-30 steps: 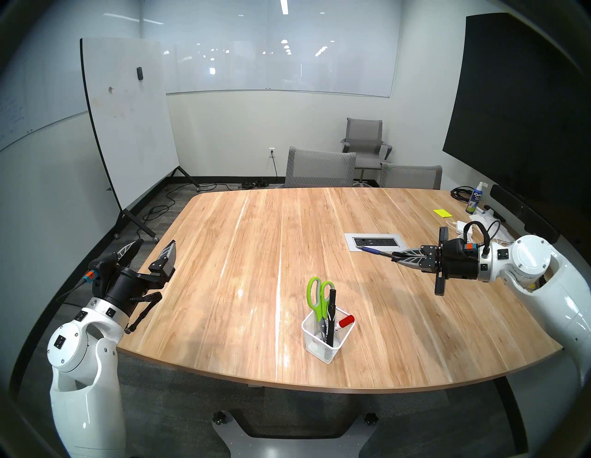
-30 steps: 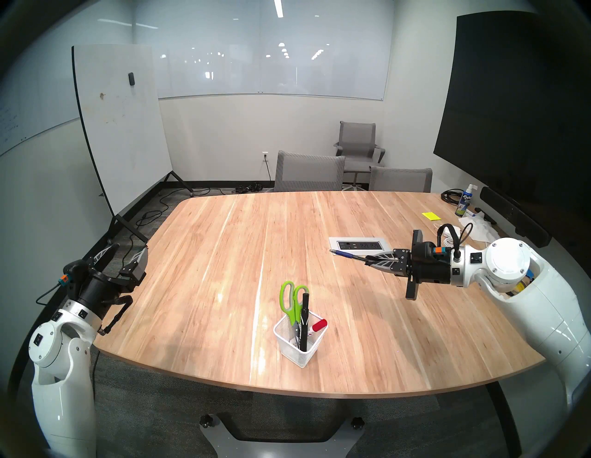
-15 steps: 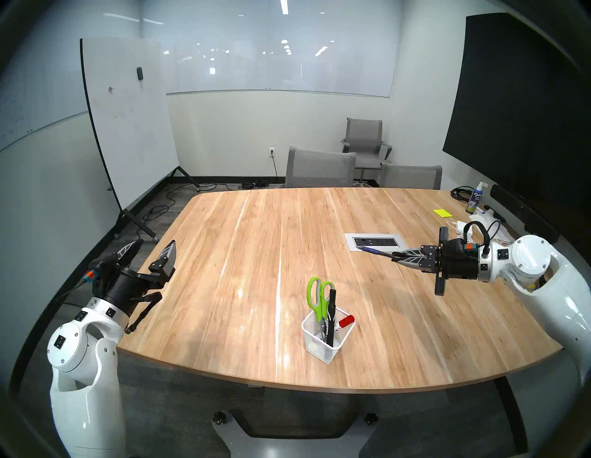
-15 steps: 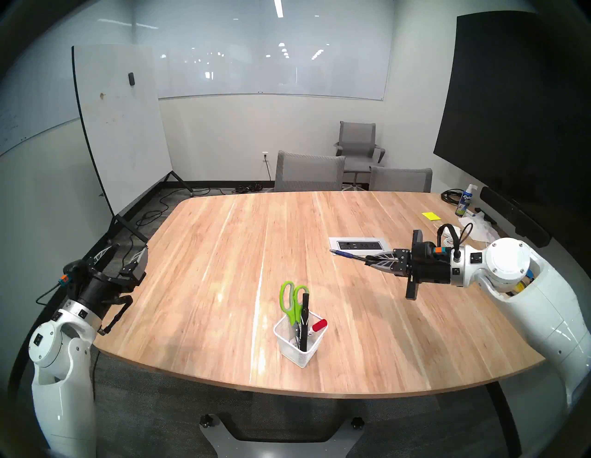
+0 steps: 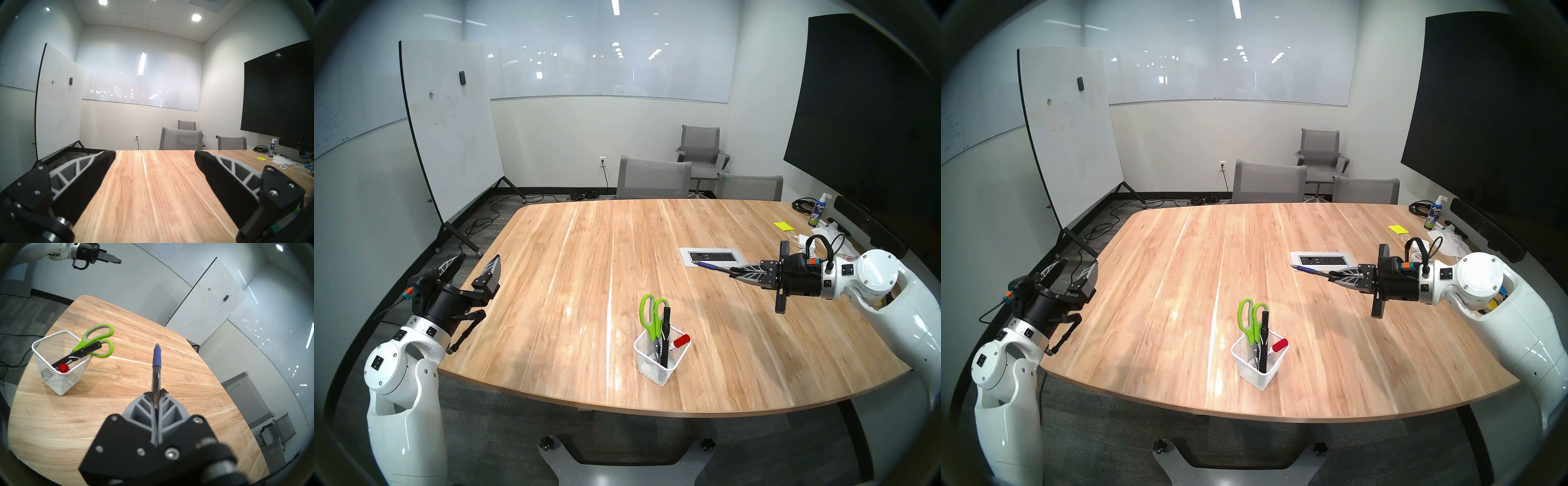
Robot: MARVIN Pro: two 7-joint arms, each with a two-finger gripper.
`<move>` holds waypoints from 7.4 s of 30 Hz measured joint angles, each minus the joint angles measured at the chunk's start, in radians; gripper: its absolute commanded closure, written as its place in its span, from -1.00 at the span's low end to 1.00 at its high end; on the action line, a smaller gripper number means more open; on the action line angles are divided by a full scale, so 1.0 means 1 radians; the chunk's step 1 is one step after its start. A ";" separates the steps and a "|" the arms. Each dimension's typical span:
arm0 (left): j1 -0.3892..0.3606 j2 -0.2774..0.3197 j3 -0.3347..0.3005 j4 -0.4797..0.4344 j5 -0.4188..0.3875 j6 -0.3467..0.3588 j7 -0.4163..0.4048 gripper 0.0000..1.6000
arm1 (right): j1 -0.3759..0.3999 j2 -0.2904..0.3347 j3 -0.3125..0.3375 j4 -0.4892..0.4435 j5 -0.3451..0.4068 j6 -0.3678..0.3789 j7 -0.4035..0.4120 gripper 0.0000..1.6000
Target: Place the pen, the marker, and the scissors into the pen holder
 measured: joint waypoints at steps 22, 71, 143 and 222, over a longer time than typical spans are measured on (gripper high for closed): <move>0.000 0.000 0.000 0.000 0.000 0.000 0.000 -1.00 | 0.000 0.000 0.000 0.000 0.000 0.000 0.000 1.00; -0.001 0.000 -0.001 0.000 0.000 0.001 -0.002 -1.00 | 0.000 0.000 0.000 0.000 0.000 0.000 0.000 1.00; -0.003 -0.001 -0.002 0.000 0.002 0.002 -0.005 -1.00 | 0.000 0.000 0.000 0.000 0.000 0.000 0.000 1.00; -0.003 -0.002 -0.003 0.000 0.002 0.003 -0.006 -1.00 | 0.000 0.000 0.000 0.000 0.000 0.000 0.000 1.00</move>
